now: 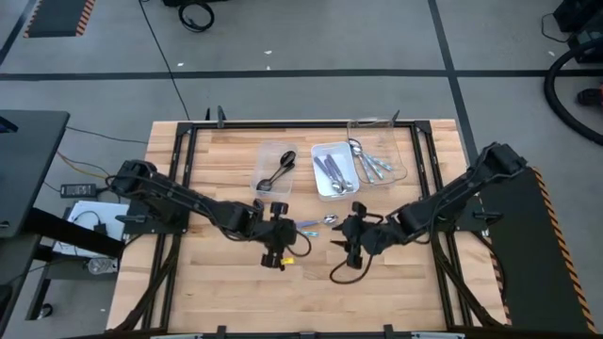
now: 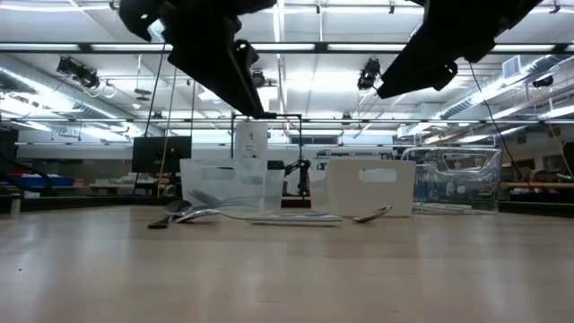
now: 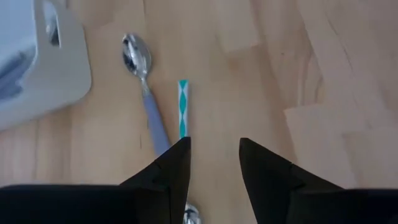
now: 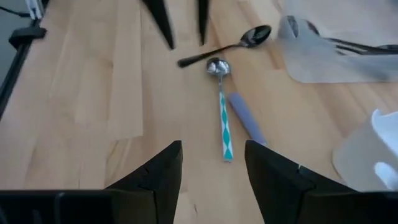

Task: Sort silverware by color (type)
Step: Put the spoon into the left transparent bin

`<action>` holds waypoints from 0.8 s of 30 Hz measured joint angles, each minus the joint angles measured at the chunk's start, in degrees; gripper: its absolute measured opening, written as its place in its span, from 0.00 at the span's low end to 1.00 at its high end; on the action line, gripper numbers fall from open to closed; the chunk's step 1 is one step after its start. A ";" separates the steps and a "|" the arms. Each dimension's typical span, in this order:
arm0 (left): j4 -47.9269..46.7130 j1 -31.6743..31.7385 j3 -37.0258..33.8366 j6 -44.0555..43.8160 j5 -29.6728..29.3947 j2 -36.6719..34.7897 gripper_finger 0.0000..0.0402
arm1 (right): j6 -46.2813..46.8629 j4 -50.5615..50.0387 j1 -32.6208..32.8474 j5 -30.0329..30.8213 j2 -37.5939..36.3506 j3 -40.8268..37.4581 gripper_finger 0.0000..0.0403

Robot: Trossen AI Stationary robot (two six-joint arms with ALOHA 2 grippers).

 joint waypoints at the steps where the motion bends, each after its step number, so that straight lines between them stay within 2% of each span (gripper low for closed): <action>1: -0.09 0.43 -0.02 -1.10 0.72 0.00 0.36 | 0.18 0.17 0.51 0.38 0.56 0.00 0.46; 6: -2.52 1.18 -0.02 -0.36 1.46 0.00 0.36 | -0.15 2.24 2.68 2.38 2.88 0.00 0.46; 14: -11.43 2.14 -0.04 -0.06 4.58 0.00 0.36 | -0.22 2.88 5.86 7.90 3.62 0.00 0.46; 21: -19.56 1.90 -0.04 12.24 4.44 0.00 0.36 | -0.40 3.94 6.84 9.37 4.95 0.00 0.46; 24: -21.81 2.12 -0.04 15.67 1.85 0.00 0.36 | -0.51 4.78 6.84 9.08 6.74 0.00 0.46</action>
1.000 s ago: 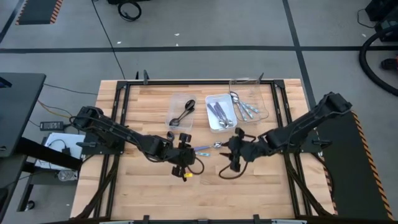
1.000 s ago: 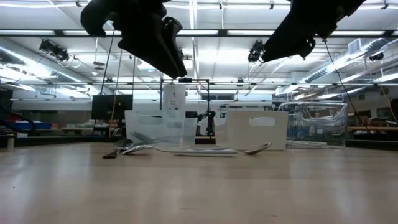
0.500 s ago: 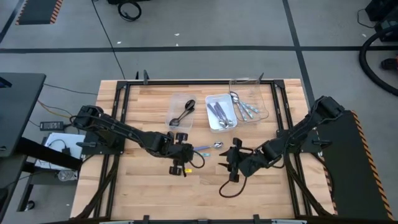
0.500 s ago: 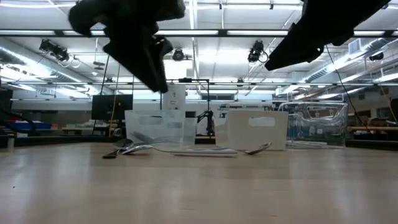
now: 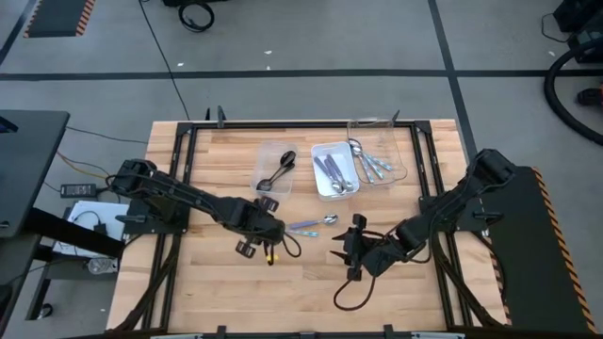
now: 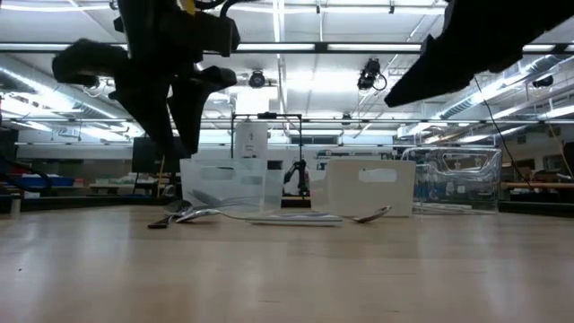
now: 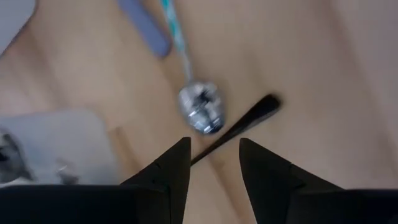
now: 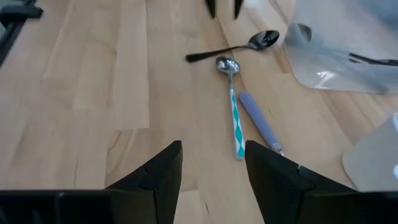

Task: Sort silverware by color (type)
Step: Put the spoon into the left transparent bin

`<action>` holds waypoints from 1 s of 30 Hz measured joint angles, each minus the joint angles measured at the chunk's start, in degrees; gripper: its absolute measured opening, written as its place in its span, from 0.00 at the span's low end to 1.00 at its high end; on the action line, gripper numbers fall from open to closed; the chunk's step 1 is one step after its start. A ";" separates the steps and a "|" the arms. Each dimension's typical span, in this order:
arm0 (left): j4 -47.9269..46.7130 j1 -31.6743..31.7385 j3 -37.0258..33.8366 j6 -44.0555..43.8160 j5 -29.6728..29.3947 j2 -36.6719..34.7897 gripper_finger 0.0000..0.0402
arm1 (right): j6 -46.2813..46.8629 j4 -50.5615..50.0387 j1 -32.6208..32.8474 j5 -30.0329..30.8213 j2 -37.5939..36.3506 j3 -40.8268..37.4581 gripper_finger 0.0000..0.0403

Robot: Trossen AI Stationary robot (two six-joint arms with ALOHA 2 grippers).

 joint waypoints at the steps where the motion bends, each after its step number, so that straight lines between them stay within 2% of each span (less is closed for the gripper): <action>1: -0.55 0.00 0.00 0.28 -1.04 0.00 0.36 | 0.00 0.31 0.00 -0.09 0.63 0.00 0.46; 6: -1.83 0.23 -0.02 2.58 -5.69 0.00 0.36 | 0.75 0.90 0.00 -0.62 2.89 0.00 0.46; 12: -2.66 0.37 -0.02 14.79 -6.57 0.02 0.41 | 0.81 2.72 0.13 -1.75 3.48 0.00 0.46; 16: -2.59 0.63 -0.03 20.26 -6.51 0.36 0.47 | 1.10 3.91 0.76 -1.80 3.47 0.00 0.46; 20: -2.43 2.37 -0.07 21.42 -5.10 1.21 0.50 | 1.70 4.05 1.42 -1.78 3.46 0.00 0.46; 30: -2.85 4.85 -0.13 28.89 -1.20 3.24 0.47 | 2.32 4.80 2.07 -1.78 3.46 0.00 0.46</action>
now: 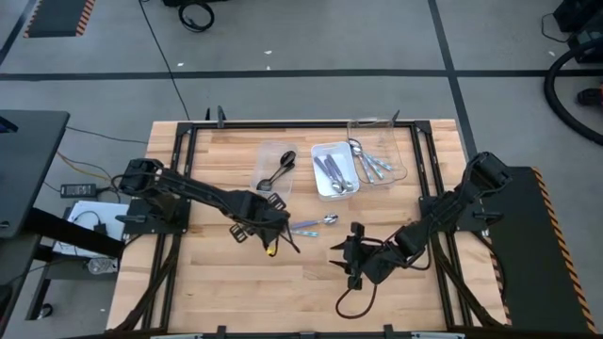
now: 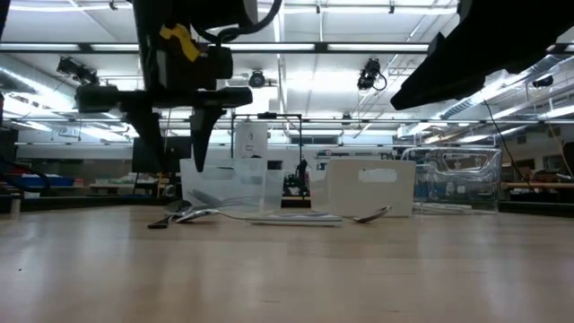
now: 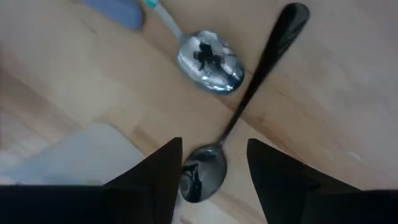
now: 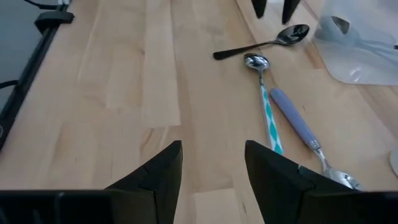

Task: Sort silverware by color (type)
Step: Put the spoon into the left transparent bin

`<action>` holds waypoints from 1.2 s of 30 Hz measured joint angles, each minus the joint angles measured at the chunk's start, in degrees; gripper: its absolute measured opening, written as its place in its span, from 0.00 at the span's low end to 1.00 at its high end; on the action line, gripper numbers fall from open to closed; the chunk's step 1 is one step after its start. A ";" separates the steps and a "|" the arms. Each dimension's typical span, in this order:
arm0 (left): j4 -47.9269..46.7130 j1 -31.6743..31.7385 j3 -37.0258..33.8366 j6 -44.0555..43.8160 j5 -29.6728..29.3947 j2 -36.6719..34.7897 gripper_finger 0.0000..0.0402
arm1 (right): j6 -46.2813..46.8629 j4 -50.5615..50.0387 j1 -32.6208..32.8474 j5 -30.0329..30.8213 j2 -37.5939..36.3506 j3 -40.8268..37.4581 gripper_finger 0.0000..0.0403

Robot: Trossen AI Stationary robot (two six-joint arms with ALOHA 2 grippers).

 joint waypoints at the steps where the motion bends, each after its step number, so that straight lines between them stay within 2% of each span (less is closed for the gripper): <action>1: 0.55 0.00 0.09 0.49 -0.01 0.48 0.47 | 0.02 0.11 0.14 -0.02 0.00 0.00 0.46; 11: 3.08 0.92 -2.49 1.16 0.19 2.95 0.47 | 0.00 0.52 0.62 -0.02 -0.02 -0.02 0.46; 17: 7.13 1.50 -6.80 3.91 -0.09 2.93 0.47 | -0.26 1.28 0.64 0.00 -0.03 -0.02 0.46; 26: 11.19 2.82 -9.49 9.57 0.25 2.73 0.46 | -0.57 1.51 0.29 0.00 -0.04 -0.02 0.46; 30: 11.06 4.03 -9.57 9.65 2.52 2.68 0.43 | -0.53 1.51 0.33 -0.02 -0.04 -0.02 0.46; 36: 10.56 5.83 -9.60 9.41 7.53 2.68 0.31 | -0.57 1.51 0.33 -0.02 -0.04 -0.02 0.46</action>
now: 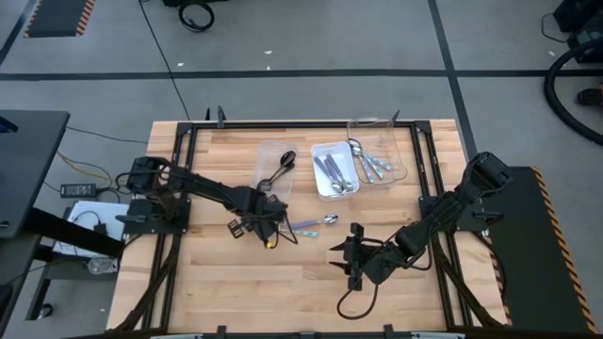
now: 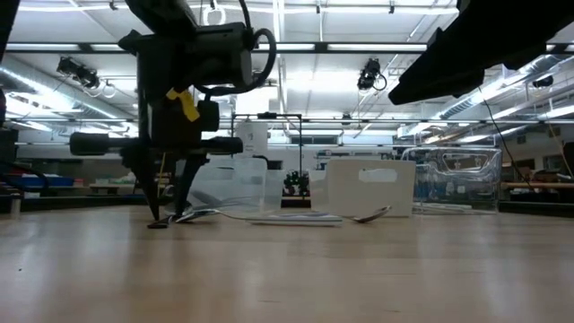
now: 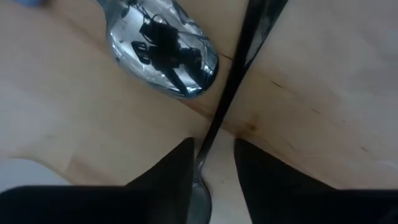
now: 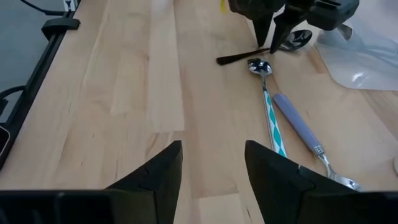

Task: Sort silverware by color (type)
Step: Put the spoon into the left transparent bin

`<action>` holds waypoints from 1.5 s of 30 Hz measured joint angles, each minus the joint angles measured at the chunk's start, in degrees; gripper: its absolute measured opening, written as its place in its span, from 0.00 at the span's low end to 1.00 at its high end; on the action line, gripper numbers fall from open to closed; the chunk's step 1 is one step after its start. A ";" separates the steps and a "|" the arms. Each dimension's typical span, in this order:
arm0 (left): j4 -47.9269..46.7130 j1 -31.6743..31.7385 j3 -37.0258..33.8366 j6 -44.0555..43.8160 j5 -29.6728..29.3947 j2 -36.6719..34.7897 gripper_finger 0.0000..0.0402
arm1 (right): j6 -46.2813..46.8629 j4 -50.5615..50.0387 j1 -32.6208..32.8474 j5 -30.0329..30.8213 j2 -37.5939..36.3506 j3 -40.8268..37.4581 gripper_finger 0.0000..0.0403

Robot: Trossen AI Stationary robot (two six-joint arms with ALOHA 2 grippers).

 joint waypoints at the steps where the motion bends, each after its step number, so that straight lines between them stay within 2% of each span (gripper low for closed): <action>1: -0.07 0.42 -0.01 0.02 1.06 0.00 0.29 | 0.00 0.00 -0.02 0.00 0.00 0.00 0.46; 5: -0.33 1.32 -0.03 -0.02 4.47 0.00 0.21 | 0.23 0.00 0.00 0.00 0.00 0.00 0.46; 16: -1.73 -1.74 -0.06 -3.22 4.08 0.00 0.03 | 0.34 0.00 0.00 -0.01 0.00 0.00 0.46; 21: -1.76 -3.28 -0.02 -7.39 4.14 -0.17 0.01 | 0.32 0.00 0.00 -0.02 0.00 0.00 0.46; 25: -2.58 -4.51 1.30 -11.37 6.78 -0.49 0.01 | 0.08 -0.02 -0.08 -0.02 0.00 0.00 0.46; 35: -0.54 -6.44 3.79 -23.39 5.37 -2.19 0.00 | -2.12 -0.28 -0.51 0.29 -0.02 0.00 0.46; 45: 1.28 -7.42 3.81 -33.71 3.90 -7.13 0.00 | -4.98 1.33 -2.71 -1.47 -0.04 0.02 0.46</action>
